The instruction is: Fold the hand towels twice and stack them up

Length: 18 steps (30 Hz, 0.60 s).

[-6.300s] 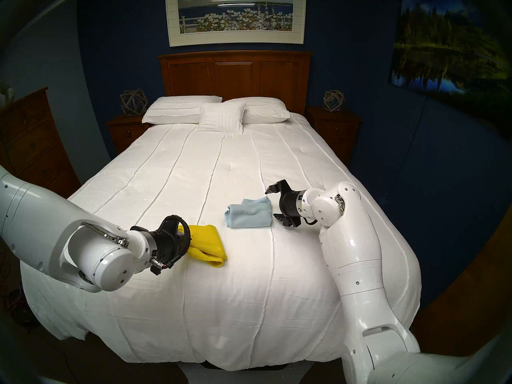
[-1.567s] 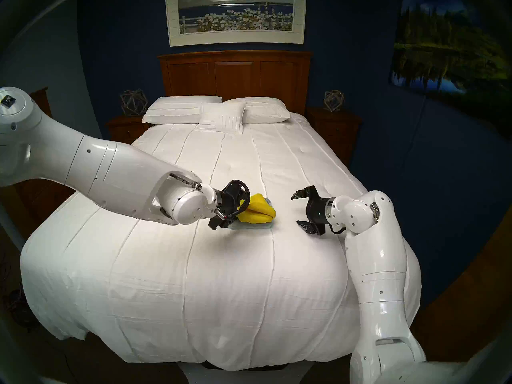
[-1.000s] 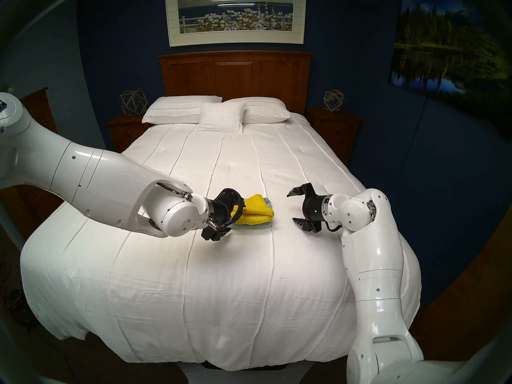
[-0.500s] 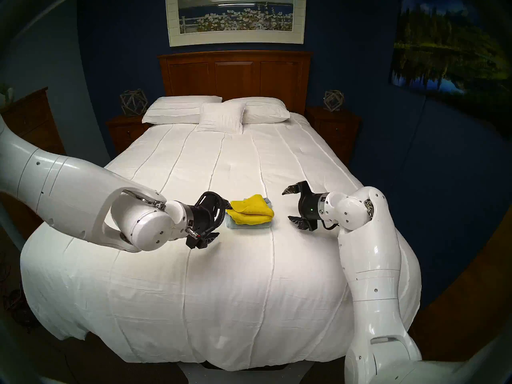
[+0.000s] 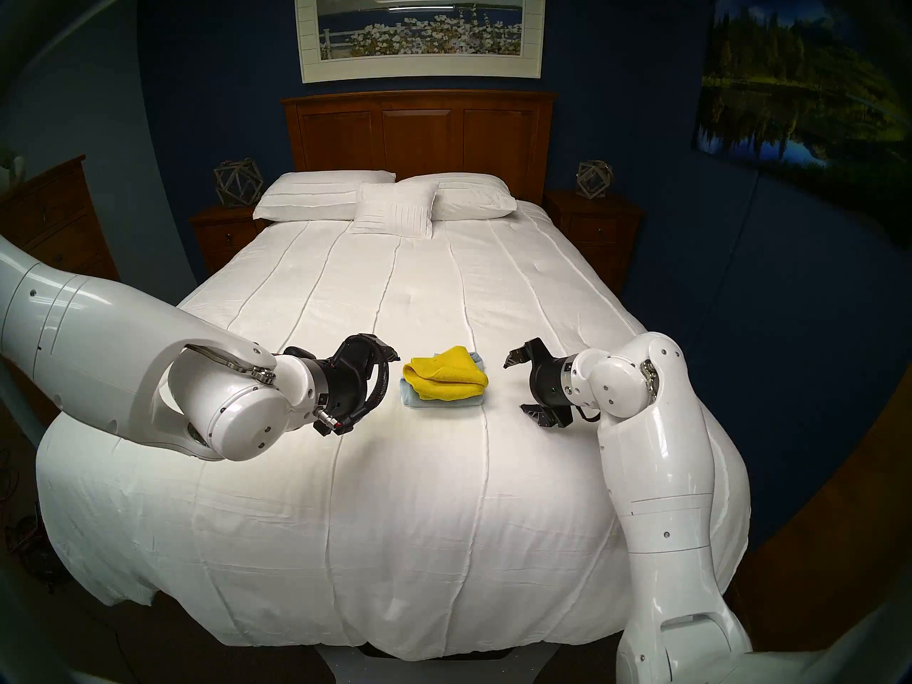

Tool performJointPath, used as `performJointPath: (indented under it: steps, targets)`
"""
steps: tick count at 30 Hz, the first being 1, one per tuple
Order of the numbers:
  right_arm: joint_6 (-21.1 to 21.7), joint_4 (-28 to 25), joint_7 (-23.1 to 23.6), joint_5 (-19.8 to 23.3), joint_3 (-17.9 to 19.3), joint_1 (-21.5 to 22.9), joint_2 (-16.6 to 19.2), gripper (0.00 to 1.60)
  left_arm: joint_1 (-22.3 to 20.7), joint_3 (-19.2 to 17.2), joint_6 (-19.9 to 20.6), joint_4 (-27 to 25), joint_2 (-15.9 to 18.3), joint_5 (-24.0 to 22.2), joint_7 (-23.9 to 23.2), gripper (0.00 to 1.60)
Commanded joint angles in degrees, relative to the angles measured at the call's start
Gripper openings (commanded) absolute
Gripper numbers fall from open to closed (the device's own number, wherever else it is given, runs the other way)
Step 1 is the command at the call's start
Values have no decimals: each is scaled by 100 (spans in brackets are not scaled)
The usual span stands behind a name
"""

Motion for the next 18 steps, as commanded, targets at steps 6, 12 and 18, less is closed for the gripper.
performJointPath:
  steps: [6,12,18]
  targets:
    - [-61,-234,188,-22,19,-28,-102,160,-27,-97,-92,69,-23,97,-138,160]
    - [-68,-238,201,-28,16,-33,-99,160,-18,-105,-101,69,-17,109,-134,160]
    - [-76,-239,207,-20,9,-35,-89,160,-12,-112,-105,68,-12,117,-129,160]
